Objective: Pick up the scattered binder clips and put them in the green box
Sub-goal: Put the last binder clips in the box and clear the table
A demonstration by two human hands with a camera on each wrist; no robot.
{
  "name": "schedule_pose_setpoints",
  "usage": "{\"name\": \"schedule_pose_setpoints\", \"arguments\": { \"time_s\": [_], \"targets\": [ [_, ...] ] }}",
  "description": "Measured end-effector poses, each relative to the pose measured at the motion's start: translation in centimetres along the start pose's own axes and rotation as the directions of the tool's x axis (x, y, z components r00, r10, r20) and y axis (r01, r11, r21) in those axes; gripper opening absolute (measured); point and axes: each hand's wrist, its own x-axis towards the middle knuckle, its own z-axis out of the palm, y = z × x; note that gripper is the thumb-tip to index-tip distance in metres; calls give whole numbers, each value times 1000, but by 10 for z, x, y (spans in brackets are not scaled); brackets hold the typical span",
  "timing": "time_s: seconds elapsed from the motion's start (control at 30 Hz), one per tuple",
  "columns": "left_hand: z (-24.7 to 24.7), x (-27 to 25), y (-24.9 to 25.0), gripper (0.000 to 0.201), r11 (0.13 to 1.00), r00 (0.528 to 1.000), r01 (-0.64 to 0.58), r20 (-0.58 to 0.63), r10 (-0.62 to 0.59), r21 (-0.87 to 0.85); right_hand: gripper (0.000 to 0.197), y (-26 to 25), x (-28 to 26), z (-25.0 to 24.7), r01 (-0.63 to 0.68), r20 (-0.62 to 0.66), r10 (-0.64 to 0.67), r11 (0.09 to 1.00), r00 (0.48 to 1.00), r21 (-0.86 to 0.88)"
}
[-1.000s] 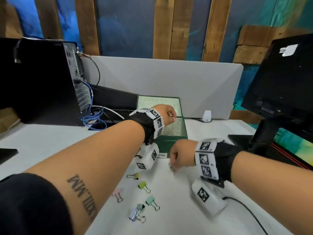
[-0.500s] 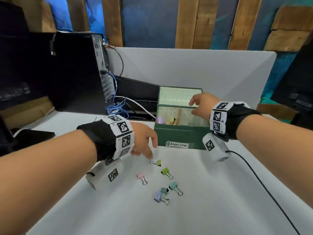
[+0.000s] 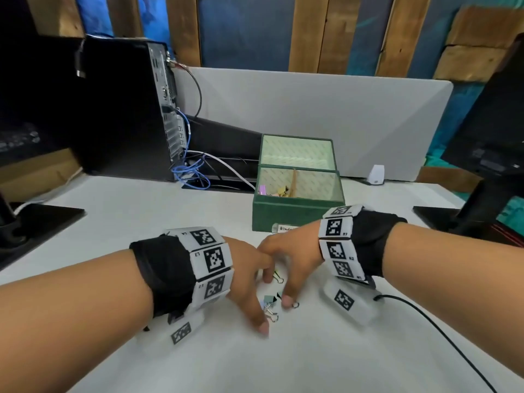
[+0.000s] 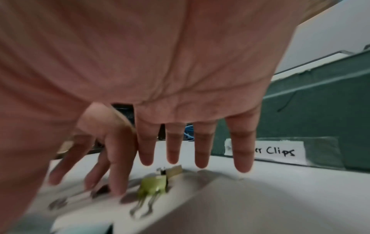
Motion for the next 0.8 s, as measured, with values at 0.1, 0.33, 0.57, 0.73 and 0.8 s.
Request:
{"name": "schedule_pose_setpoints", "arguments": {
  "time_s": [0.1,0.33,0.57,0.73,0.8],
  "targets": [
    [4,2,2,63,997,996,-74,-47,74,-4,66,1,-5,12,-45,-49,39,990,998,-134],
    [7,11,8,35,989,980,-150,-136,148,-7,42,10,-16,26,-79,-181,60,992,982,-97],
    [4,18,3,30,993,986,-110,-134,103,-39,38,13,-13,29,-139,-207,116,985,972,-99],
    [6,22,-3,23,997,989,-68,-132,64,-28,23,18,-11,31,-201,-209,181,976,961,-81],
    [7,24,-4,19,997,991,-63,-122,58,-33,22,19,-10,32,-211,-201,191,974,961,-85]
  ]
}}
